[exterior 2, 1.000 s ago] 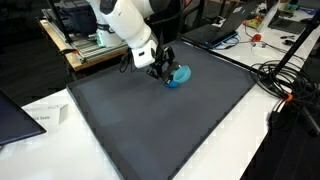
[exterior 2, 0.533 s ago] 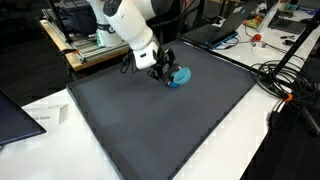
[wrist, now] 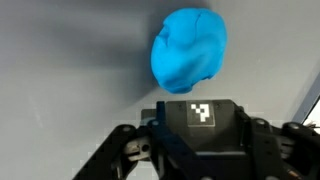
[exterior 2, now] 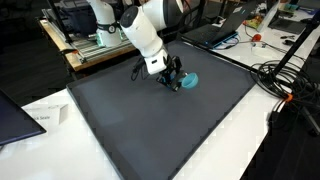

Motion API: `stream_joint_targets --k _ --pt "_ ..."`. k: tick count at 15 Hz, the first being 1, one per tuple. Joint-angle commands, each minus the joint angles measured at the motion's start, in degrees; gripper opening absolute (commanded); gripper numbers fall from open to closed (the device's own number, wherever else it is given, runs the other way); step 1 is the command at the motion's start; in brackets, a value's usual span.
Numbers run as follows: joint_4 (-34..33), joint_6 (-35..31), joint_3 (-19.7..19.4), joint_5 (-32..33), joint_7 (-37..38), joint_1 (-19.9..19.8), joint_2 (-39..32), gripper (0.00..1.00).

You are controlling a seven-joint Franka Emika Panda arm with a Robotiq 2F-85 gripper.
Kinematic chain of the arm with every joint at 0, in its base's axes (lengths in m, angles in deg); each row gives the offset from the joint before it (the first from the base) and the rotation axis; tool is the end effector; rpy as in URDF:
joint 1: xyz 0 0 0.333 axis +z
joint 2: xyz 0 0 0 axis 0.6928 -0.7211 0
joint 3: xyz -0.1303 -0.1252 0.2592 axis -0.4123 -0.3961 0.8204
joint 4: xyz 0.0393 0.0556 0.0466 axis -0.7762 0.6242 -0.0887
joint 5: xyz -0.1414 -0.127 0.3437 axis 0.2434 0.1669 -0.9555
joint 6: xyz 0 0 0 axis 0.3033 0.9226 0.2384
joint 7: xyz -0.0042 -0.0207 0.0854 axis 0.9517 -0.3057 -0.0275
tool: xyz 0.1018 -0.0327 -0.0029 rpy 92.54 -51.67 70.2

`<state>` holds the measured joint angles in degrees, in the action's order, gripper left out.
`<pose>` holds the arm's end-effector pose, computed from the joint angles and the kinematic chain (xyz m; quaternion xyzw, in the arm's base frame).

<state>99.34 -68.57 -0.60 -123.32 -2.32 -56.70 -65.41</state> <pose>0.5835 -0.0575 0.1715 -0.9620 -0.0325 -0.1160 0.2451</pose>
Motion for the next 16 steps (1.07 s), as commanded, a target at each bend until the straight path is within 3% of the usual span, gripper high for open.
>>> stream_joint_targets --k 1,16 --pt "-0.4 -1.5 1.1 -4.3 -4.4 -0.3 0.2 0.35" --pt "7.5 -27.2 1.4 -0.8 -1.2 12.6 3.9 0.35"
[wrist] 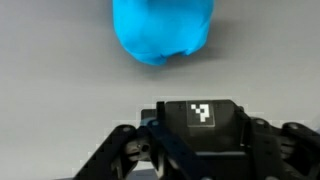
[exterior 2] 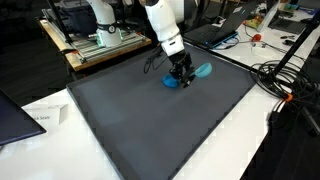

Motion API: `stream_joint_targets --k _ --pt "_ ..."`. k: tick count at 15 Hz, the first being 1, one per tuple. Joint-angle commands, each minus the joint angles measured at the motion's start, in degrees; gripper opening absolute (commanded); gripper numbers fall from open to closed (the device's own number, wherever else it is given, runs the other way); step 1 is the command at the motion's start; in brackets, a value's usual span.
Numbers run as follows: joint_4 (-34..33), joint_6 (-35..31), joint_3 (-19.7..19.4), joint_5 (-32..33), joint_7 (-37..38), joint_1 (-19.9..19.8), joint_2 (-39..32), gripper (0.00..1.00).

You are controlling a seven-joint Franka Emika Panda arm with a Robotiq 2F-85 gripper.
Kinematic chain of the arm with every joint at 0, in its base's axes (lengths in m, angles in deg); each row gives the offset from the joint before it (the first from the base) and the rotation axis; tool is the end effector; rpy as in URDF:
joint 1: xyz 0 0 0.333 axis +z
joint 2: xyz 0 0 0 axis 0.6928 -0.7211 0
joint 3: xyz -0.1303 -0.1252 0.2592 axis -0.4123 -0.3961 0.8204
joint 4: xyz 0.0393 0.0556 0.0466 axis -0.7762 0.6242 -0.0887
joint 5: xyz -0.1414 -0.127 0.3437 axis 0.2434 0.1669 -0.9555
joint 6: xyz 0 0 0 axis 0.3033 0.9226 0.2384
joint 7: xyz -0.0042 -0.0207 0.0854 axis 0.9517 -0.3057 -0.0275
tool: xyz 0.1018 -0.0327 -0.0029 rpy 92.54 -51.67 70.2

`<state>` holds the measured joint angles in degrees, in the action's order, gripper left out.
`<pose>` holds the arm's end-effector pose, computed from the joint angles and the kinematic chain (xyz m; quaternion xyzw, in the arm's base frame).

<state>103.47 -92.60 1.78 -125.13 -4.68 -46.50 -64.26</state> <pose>0.5814 0.0252 0.1870 -0.9682 -0.0897 -0.2037 0.1146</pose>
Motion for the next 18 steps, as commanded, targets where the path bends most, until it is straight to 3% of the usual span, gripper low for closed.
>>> stream_joint_targets --k 1,9,12,13,15,16,18 --pt "3.9 -4.4 -1.2 1.1 1.3 3.2 2.9 0.35" --pt "6.6 -16.1 -3.4 0.1 1.8 9.2 2.4 0.35" --pt "7.6 -17.6 -6.8 -0.3 3.1 13.7 2.4 0.35" --pt "9.9 -18.8 -7.4 9.4 12.5 13.9 2.7 0.35" --pt "11.1 -17.6 -9.3 16.8 19.2 16.0 3.3 0.35" --pt "8.1 -17.7 -7.3 11.0 12.8 13.8 1.0 0.6" --pt "9.1 -17.7 -8.2 14.7 17.2 15.2 1.1 0.6"
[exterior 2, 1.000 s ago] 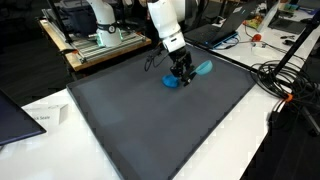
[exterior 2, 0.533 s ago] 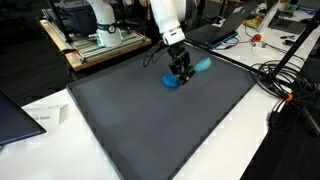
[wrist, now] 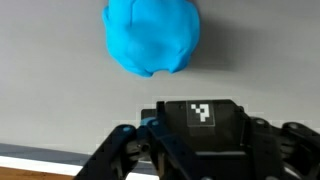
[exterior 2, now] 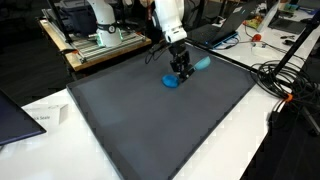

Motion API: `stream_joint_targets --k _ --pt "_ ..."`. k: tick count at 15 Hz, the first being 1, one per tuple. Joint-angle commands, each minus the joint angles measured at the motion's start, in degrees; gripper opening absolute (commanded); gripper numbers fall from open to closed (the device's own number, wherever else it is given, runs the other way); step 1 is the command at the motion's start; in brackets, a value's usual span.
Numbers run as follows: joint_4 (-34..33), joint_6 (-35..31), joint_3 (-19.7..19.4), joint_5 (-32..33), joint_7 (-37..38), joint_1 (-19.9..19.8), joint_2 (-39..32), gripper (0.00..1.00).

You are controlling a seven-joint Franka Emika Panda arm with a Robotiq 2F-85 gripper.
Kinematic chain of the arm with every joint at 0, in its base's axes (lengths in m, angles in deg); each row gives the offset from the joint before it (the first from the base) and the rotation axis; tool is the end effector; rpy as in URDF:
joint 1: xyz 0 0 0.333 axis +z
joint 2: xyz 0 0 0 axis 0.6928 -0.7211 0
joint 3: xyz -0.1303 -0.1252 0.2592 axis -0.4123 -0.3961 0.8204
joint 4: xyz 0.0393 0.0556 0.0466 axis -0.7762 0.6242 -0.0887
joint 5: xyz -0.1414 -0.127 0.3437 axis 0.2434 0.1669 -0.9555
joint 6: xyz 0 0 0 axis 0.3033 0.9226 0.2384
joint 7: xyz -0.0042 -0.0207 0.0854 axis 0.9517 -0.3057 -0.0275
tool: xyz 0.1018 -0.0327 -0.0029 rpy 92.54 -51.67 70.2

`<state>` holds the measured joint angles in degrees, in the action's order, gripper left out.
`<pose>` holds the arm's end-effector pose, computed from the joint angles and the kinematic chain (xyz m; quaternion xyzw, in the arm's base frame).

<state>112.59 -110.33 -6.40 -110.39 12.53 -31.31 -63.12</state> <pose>0.5425 0.0794 0.1843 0.9633 0.1186 0.2405 0.0054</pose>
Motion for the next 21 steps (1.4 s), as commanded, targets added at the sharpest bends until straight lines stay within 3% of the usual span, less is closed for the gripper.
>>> stream_joint_targets --k 1,4,5,6,7,8,12,15,19,21 --pt "0.1 0.0 -0.1 0.1 0.2 0.2 0.1 0.6" --pt "0.1 0.0 -0.4 0.2 0.2 0.3 0.2 0.6" --pt "0.1 0.0 -0.4 0.2 0.2 0.3 0.2 0.35" --pt "1.8 -0.8 -3.1 11.0 10.3 1.8 0.3 0.35" --pt "1.9 -1.7 -4.9 13.9 12.2 3.6 -0.1 0.35" --pt "0.7 -0.6 -6.8 7.3 6.7 6.9 -0.4 0.35" --pt "0.6 0.5 -19.4 6.8 9.6 20.5 -1.9 0.35" --pt "0.3 2.4 -31.2 5.7 11.4 33.6 -4.3 0.35" --pt "-0.8 10.3 -45.1 6.6 16.7 49.0 -8.1 0.35" --pt "-1.8 15.9 -50.1 7.9 19.8 54.4 -9.5 0.35"
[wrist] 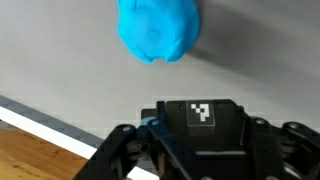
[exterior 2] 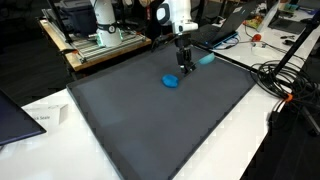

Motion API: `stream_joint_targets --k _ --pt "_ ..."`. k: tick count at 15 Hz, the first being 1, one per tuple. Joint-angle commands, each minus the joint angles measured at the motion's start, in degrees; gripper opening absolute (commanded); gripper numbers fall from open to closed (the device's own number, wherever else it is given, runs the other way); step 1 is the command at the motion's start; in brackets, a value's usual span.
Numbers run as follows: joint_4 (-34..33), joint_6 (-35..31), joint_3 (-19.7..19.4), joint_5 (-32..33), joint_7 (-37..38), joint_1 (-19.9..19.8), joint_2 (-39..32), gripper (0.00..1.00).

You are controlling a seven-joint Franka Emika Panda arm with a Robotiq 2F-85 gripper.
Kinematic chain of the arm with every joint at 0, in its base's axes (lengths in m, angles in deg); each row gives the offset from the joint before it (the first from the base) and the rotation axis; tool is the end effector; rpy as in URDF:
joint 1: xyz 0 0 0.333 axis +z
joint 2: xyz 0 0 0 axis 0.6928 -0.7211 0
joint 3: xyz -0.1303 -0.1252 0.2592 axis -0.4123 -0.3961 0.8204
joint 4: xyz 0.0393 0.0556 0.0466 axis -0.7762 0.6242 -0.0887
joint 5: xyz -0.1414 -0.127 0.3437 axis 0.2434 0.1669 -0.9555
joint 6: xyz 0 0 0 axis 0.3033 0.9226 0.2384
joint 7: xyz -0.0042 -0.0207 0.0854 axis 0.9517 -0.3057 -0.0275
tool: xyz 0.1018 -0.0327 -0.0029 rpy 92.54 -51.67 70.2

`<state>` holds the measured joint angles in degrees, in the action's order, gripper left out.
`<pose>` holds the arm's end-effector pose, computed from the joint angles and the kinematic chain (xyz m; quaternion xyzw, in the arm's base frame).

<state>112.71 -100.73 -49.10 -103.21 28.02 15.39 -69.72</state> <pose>0.5372 0.1327 0.1978 0.9529 0.1746 0.2145 0.1246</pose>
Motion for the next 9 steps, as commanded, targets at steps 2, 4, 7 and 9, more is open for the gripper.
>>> stream_joint_targets --k 2,4,7,9 --pt "-3.4 11.7 -11.6 2.2 7.0 12.0 -4.8 0.35" --pt "-4.8 15.4 -11.2 15.3 17.7 10.2 -3.5 0.35" --pt "-8.5 22.6 -8.3 27.8 27.3 6.1 -2.2 0.35" --pt "-11.2 26.8 -5.3 32.9 30.8 2.6 -1.3 0.35"
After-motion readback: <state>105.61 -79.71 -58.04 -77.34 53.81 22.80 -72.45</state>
